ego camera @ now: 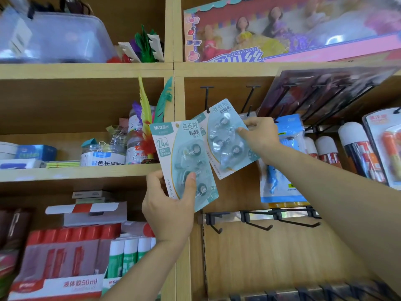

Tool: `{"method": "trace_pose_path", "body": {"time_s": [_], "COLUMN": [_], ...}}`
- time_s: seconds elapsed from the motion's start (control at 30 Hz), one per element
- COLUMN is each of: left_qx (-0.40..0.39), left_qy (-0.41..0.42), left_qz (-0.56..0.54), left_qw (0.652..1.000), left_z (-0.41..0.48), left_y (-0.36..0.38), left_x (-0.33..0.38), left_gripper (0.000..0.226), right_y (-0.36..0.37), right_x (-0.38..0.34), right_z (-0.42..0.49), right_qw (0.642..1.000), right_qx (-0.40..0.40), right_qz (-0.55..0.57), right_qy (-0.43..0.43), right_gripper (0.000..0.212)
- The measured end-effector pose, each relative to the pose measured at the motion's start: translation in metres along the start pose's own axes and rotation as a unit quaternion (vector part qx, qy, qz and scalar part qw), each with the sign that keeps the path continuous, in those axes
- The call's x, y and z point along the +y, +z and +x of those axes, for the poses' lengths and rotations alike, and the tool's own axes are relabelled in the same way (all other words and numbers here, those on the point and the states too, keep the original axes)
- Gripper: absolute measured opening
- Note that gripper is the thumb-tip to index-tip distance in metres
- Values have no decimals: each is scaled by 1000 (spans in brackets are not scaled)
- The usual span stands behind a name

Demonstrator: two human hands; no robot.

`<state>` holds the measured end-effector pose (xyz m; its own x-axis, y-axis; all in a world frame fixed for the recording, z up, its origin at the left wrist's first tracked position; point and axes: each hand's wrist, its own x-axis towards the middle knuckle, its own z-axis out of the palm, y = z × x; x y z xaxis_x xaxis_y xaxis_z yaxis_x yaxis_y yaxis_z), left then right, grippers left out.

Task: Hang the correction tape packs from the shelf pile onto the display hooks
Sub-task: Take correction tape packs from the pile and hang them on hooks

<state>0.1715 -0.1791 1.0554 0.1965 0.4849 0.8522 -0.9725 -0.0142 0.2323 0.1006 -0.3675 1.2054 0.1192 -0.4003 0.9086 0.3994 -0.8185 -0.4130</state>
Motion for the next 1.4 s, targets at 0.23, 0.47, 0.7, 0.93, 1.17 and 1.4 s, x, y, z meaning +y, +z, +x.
{"method": "trace_pose_path", "body": {"time_s": [0.23, 0.47, 0.7, 0.93, 1.17, 1.4], "left_qx": [23, 48, 69, 87, 84, 72], "left_qy": [11, 9, 27, 44, 60, 51], "left_qz": [-30, -28, -32, -31, -13, -19], "left_qw": [999, 998, 997, 995, 995, 996], "left_z": [0, -1, 0, 0, -1, -1], "left_y": [0, 0, 2, 2, 3, 3], "left_x": [-5, -7, -7, -11, -11, -13], "left_gripper": [40, 39, 38, 34, 33, 33], "right_y": [17, 27, 43, 69, 95, 81], "right_x": [13, 17, 22, 35, 45, 33], "right_z": [-2, -6, 7, 19, 31, 25], "right_qw": [990, 831, 803, 778, 787, 902], "right_qx": [4, -28, -119, -160, -249, -312], "right_qz": [-101, -370, -434, -489, -493, -244], "right_qy": [-98, -415, -390, -361, -276, -170], "right_gripper": [40, 59, 69, 78, 73, 59]}}
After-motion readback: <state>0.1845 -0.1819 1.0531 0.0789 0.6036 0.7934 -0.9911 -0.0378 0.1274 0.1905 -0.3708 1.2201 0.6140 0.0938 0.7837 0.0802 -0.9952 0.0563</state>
